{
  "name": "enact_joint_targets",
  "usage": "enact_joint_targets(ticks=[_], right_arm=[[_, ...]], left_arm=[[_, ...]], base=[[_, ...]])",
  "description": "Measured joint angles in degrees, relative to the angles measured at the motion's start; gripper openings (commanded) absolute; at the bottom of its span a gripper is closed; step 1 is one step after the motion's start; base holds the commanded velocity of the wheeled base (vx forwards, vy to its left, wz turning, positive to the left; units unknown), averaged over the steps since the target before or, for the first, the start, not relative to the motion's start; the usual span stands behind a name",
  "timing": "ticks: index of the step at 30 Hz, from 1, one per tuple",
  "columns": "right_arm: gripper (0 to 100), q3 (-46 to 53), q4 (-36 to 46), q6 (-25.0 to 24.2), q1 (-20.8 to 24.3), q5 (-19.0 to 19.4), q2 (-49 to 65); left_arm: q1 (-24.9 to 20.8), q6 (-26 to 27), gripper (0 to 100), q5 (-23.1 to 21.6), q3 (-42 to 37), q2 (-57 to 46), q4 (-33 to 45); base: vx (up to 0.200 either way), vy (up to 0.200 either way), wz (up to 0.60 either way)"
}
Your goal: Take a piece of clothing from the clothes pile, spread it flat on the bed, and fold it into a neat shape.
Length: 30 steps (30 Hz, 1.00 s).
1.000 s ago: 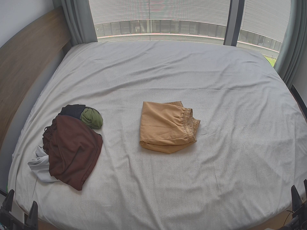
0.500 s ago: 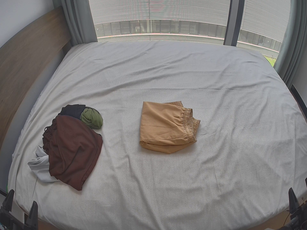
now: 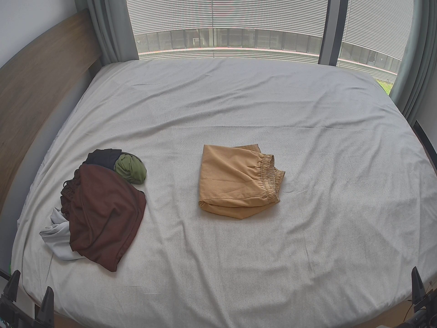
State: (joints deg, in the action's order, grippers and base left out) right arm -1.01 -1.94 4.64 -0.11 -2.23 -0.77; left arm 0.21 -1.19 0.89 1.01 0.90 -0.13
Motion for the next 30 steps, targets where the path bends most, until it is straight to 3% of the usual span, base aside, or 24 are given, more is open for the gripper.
enact_joint_targets(ticks=[7,15,23,30], right_arm=[[100,0.0,0.61,-1.06,0.24,0.18,-0.05],[100,0.0,-8.98,-1.91,0.09,1.48,-0.05],[100,0.0,1.45,-4.13,0.0,1.41,-0.07],[100,0.0,2.18,-4.64,0.11,1.57,-0.09]], left_arm=[[-0.05,-0.09,100,0.15,0.0,0.0,0.02],[-0.05,0.05,100,0.12,0.0,0.0,0.02],[-0.05,0.09,100,0.12,0.0,0.02,0.02],[-0.05,0.77,100,0.06,0.0,0.02,0.04]], base=[[0.0,0.0,0.0],[0.0,0.0,0.0],[0.0,0.0,0.0],[0.0,0.0,0.0]])
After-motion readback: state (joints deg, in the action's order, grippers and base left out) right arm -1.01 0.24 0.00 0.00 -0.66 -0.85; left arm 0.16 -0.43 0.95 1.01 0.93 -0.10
